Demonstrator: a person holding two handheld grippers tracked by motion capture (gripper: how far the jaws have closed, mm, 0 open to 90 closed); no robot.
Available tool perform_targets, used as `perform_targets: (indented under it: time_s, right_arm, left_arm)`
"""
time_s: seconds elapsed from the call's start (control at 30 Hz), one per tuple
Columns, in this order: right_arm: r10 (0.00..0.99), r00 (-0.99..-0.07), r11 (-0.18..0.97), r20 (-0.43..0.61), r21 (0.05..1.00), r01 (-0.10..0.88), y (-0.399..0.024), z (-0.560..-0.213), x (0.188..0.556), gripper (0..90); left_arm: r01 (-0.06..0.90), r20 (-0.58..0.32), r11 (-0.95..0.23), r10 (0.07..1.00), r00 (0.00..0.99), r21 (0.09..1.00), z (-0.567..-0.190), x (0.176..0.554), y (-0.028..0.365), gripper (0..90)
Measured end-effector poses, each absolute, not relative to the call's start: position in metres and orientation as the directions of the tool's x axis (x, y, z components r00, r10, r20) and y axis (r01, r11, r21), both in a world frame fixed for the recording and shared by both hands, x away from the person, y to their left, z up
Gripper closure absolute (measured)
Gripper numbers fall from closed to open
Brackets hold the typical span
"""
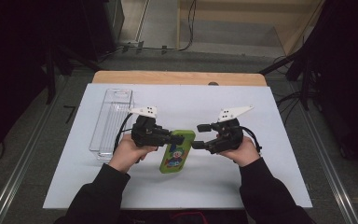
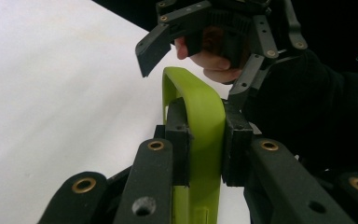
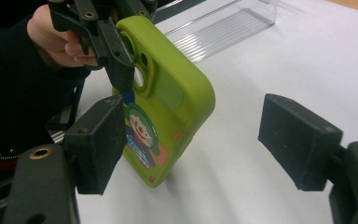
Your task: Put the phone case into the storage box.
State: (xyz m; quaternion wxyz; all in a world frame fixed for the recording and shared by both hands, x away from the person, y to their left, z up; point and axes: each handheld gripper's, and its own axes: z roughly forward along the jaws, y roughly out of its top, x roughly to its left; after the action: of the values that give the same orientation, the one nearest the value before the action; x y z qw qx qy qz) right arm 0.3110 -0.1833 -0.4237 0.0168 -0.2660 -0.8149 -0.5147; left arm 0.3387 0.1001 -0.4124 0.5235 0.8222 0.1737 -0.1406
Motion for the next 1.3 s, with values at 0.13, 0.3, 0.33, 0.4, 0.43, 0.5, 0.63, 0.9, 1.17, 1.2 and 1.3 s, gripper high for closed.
perform_targets:
  time_s: [0.13, 0.3, 0.33, 0.4, 0.43, 0.5, 0.63, 0.9, 1.17, 1.2, 1.3]
  right_arm:
    - [0.397, -0.869, 0.339, 0.296, 0.833, 0.438, -0.1823, -0.4255, 0.3120, 28.8]
    - [0.384, -0.877, 0.352, 0.289, 0.832, 0.428, -0.1807, -0.4280, 0.3139, 33.0]
    - [0.382, -0.877, 0.355, 0.292, 0.830, 0.431, -0.1804, -0.4281, 0.3138, 34.2]
    - [0.377, -0.879, 0.359, 0.293, 0.829, 0.430, -0.1796, -0.4285, 0.3138, 35.9]
    - [0.368, -0.882, 0.360, 0.296, 0.829, 0.428, -0.1788, -0.4289, 0.3140, 36.7]
    - [0.364, -0.882, 0.363, 0.301, 0.826, 0.431, -0.1777, -0.4295, 0.3138, 38.8]
    - [0.345, -0.885, 0.361, 0.313, 0.826, 0.433, -0.1771, -0.4312, 0.3148, 42.0]
    - [0.315, -0.891, 0.343, 0.326, 0.837, 0.427, -0.1773, -0.4312, 0.3145, 52.0]
    - [0.274, -0.905, 0.356, 0.325, 0.840, 0.409, -0.1795, -0.4285, 0.3127, 69.4]
    - [0.267, -0.905, 0.356, 0.331, 0.838, 0.412, -0.1799, -0.4278, 0.3125, 70.9]
    - [0.245, -0.910, 0.362, 0.334, 0.839, 0.406, -0.1806, -0.4248, 0.3116, 74.1]
  left_arm:
    - [0.433, -0.418, -0.391, 0.128, 0.899, 0.812, -0.4123, 0.3376, 0.0990, 78.2]
    - [0.426, -0.417, -0.398, 0.115, 0.902, 0.812, -0.4122, 0.3368, 0.0982, 78.2]
    - [0.424, -0.414, -0.397, 0.114, 0.903, 0.814, -0.4123, 0.3366, 0.0979, 78.2]
    - [0.421, -0.415, -0.398, 0.105, 0.904, 0.815, -0.4123, 0.3363, 0.0977, 78.2]
    - [0.422, -0.417, -0.395, 0.102, 0.903, 0.816, -0.4124, 0.3363, 0.0976, 78.2]
    - [0.420, -0.417, -0.393, 0.097, 0.904, 0.818, -0.4122, 0.3362, 0.0978, 78.2]
    - [0.419, -0.421, -0.390, 0.086, 0.903, 0.820, -0.4120, 0.3365, 0.0986, 78.2]
    - [0.411, -0.417, -0.391, 0.075, 0.906, 0.823, -0.4132, 0.3360, 0.0977, 78.2]
    - [0.392, -0.397, -0.393, 0.071, 0.915, 0.832, -0.4137, 0.3361, 0.0994, 77.8]
    - [0.390, -0.395, -0.393, 0.070, 0.916, 0.833, -0.4136, 0.3369, 0.1004, 77.8]
    - [0.393, -0.399, -0.383, 0.067, 0.915, 0.836, -0.4134, 0.3373, 0.1022, 77.5]
